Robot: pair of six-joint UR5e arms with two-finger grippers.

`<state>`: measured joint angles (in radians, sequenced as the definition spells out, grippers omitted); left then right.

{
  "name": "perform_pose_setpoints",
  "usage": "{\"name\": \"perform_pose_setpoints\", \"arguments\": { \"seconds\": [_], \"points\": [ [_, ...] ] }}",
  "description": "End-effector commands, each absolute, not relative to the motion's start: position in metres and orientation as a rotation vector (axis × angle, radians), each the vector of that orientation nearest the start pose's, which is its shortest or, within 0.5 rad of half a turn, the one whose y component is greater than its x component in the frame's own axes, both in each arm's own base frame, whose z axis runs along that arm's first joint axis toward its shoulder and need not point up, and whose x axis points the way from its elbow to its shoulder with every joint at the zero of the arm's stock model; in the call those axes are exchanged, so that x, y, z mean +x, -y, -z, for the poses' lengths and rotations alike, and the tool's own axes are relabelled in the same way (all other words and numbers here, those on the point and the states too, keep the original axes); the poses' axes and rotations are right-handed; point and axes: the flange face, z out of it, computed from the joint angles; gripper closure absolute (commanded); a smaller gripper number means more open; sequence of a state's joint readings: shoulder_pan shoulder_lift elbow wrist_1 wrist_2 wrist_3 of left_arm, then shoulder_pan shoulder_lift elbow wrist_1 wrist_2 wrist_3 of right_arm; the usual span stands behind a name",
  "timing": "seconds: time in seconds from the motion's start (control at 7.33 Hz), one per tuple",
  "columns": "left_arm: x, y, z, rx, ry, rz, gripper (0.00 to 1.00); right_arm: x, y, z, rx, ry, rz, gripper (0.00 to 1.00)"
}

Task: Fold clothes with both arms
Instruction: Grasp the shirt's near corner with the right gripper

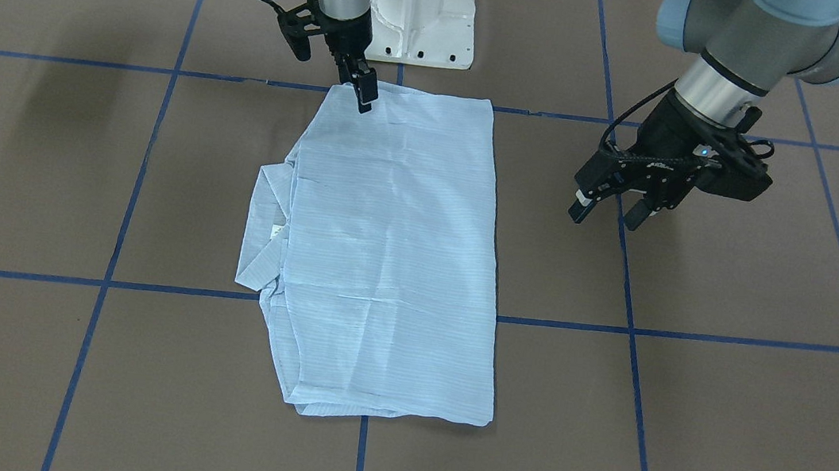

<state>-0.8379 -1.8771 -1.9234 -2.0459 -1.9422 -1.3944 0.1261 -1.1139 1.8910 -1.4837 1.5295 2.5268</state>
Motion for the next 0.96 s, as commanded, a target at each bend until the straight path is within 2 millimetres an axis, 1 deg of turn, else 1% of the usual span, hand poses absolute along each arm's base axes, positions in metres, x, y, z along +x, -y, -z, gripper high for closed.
{"name": "perform_pose_setpoints", "arguments": {
  "seconds": [0.0,0.41,0.82],
  "points": [
    [0.306,0.485,-0.276,0.256,-1.145,0.374,0.0,-0.588,0.204,-0.261,-0.333,0.837,-1.016,0.13],
    [0.305,0.485,-0.276,0.257,-1.144,0.378,0.0,-0.592,0.194,-0.263,-0.335,0.826,-1.0,0.09],
    [0.305,0.485,-0.276,0.257,-1.144,0.378,0.0,-0.593,0.194,-0.27,-0.321,0.814,-0.99,0.09]
  ]
}}
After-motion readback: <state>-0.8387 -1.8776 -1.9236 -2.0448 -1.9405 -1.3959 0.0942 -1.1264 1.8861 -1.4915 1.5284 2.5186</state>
